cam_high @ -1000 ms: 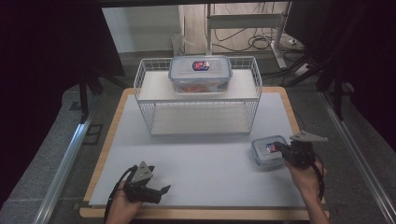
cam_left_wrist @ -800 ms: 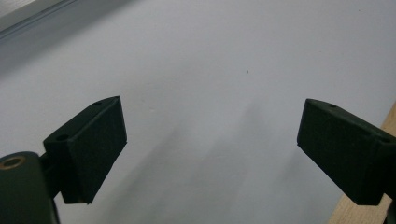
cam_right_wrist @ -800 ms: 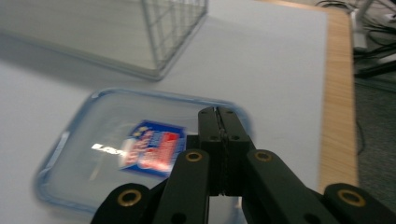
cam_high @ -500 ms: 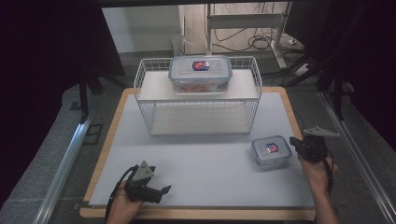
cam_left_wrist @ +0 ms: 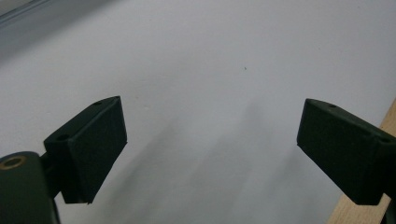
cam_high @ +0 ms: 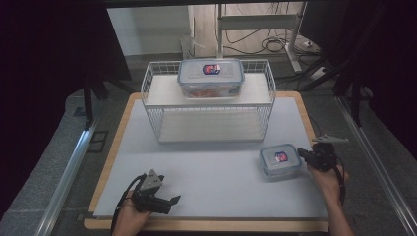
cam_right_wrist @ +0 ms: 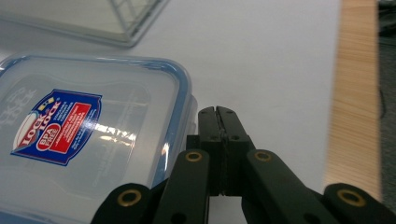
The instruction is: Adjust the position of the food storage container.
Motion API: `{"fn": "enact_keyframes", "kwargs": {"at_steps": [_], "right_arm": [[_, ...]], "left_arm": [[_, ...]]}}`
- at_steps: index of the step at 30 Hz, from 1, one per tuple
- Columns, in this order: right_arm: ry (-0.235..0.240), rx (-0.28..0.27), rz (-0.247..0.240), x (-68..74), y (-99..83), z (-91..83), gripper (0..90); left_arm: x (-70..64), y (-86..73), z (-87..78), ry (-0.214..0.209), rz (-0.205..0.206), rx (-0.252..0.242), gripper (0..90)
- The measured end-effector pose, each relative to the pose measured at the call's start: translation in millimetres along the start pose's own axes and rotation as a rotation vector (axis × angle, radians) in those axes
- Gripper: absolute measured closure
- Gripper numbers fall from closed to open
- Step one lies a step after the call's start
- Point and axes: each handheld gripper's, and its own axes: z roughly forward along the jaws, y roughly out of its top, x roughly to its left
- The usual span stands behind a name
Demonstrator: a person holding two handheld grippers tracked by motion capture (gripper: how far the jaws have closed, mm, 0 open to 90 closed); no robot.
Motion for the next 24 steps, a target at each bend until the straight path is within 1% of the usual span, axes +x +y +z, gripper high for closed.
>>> {"fn": "enact_keyframes", "kwargs": {"at_steps": [8,9,10,14,22,24], "right_arm": [[0.073,0.030,-0.060,30.1,3.0,5.5,89.4],[0.086,0.037,-0.075,37.3,3.1,6.4,89.4],[0.086,0.037,-0.075,37.3,3.1,6.4,89.4],[0.110,0.050,-0.094,51.2,3.7,8.0,89.4],[0.178,0.073,-0.148,83.1,4.8,13.2,89.4],[0.196,0.078,-0.152,90.6,4.9,14.4,89.4]], "left_arm": [[0.6,-0.2,0.5,-0.001,0.001,0.008,8.1],[0.5,-0.2,0.4,0.000,0.001,0.008,8.1],[0.4,-0.2,0.5,0.000,0.002,0.008,8.1],[0.2,-0.1,0.6,0.000,0.002,0.010,8.1],[0.2,0.2,1.3,-0.001,0.001,0.011,8.1],[-0.1,0.3,1.5,-0.001,0.002,0.011,8.1]]}}
